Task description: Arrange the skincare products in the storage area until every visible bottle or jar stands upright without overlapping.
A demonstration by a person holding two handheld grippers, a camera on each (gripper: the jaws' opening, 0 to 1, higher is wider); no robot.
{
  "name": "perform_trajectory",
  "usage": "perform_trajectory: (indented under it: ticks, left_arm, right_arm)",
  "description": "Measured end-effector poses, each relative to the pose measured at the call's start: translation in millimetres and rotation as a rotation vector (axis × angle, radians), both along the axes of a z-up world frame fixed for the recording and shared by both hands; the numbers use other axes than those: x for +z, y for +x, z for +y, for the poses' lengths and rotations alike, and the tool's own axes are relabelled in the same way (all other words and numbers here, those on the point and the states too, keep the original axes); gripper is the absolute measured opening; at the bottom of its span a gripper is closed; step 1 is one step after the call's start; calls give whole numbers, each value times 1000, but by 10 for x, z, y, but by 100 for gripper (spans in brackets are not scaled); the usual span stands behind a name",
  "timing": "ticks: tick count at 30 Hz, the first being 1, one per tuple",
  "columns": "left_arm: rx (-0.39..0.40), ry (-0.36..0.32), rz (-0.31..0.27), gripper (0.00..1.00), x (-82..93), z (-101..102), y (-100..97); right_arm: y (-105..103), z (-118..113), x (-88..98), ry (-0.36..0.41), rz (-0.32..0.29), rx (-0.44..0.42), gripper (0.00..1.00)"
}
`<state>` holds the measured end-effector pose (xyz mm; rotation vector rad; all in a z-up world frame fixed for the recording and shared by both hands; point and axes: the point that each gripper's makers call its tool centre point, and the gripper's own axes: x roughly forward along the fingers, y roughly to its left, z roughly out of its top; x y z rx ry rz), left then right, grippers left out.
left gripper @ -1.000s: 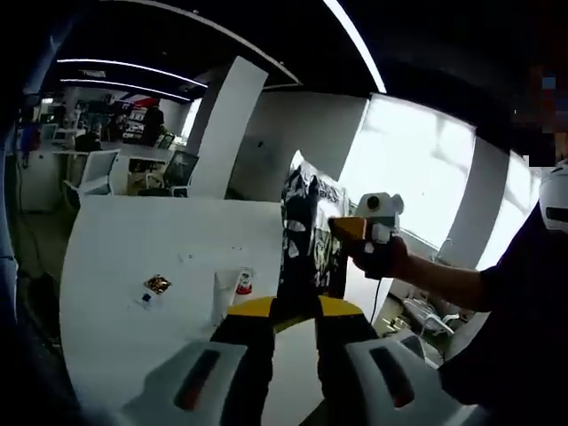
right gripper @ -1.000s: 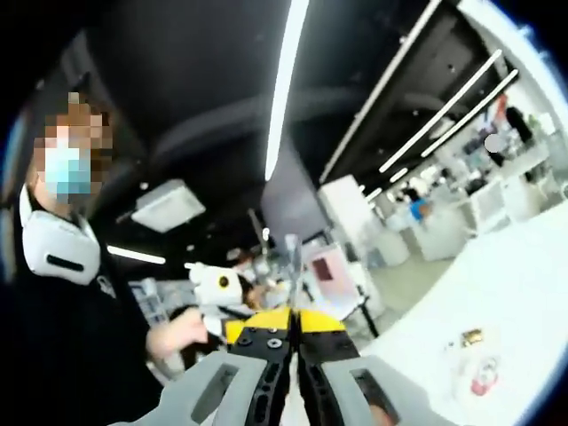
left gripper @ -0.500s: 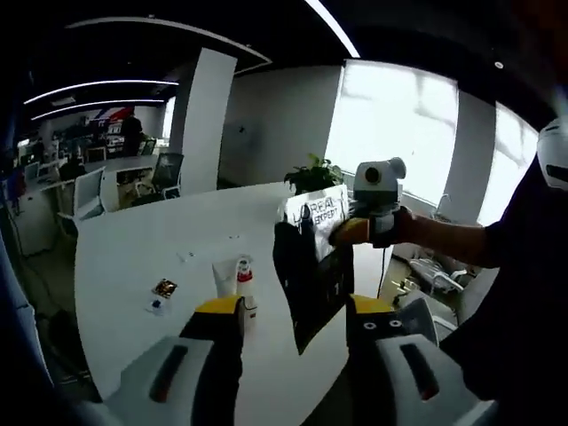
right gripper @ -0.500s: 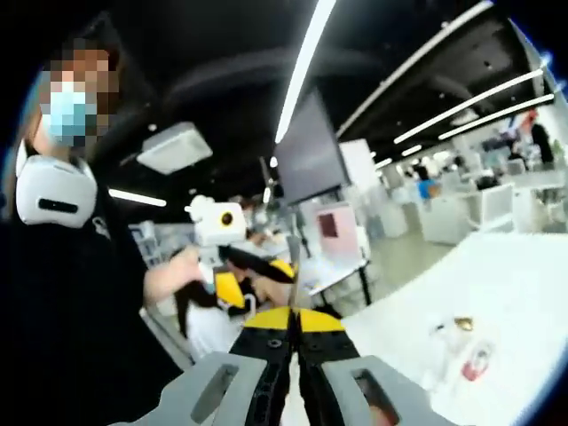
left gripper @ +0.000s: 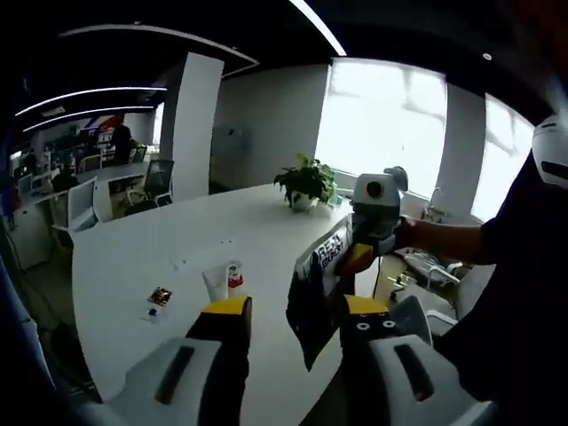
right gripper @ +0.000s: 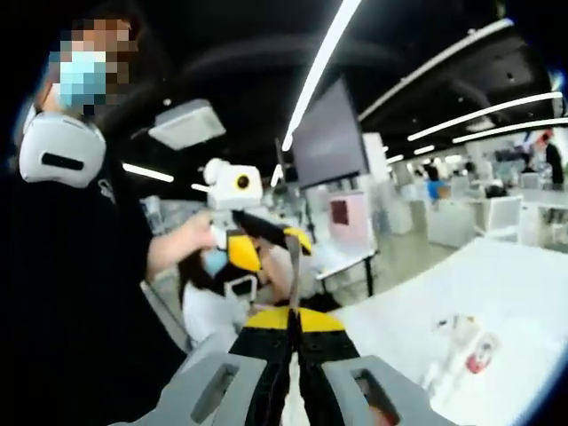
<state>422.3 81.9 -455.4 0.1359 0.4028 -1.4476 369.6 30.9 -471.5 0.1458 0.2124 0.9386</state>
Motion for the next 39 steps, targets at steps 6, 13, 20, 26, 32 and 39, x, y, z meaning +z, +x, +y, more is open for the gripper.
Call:
perform_trajectory:
  ticks: [6, 13, 20, 26, 32, 39]
  left_arm:
    - [-45, -4, 2, 38, 44, -87, -104]
    - [-57, -18, 33, 21, 79, -119, -149]
    - [-41, -15, 48, 12, 82, -95, -139]
    - [-18, -27, 72, 6, 92, -99, -105]
    - [-35, 0, 103, 5, 46, -91, -106]
    - [-56, 40, 101, 5, -72, -128, -78]
  right_arm:
    - [-35, 65, 5, -10, -20, 23, 0]
    - [-58, 130, 10, 10, -22, 36, 0]
    - [-62, 144, 5, 40, -9, 41, 0]
    - [11, 123, -6, 68, 10, 15, 0]
    - [58, 136, -105, 75, 51, -2, 0]
    - [73, 131, -271, 52, 77, -18, 0]
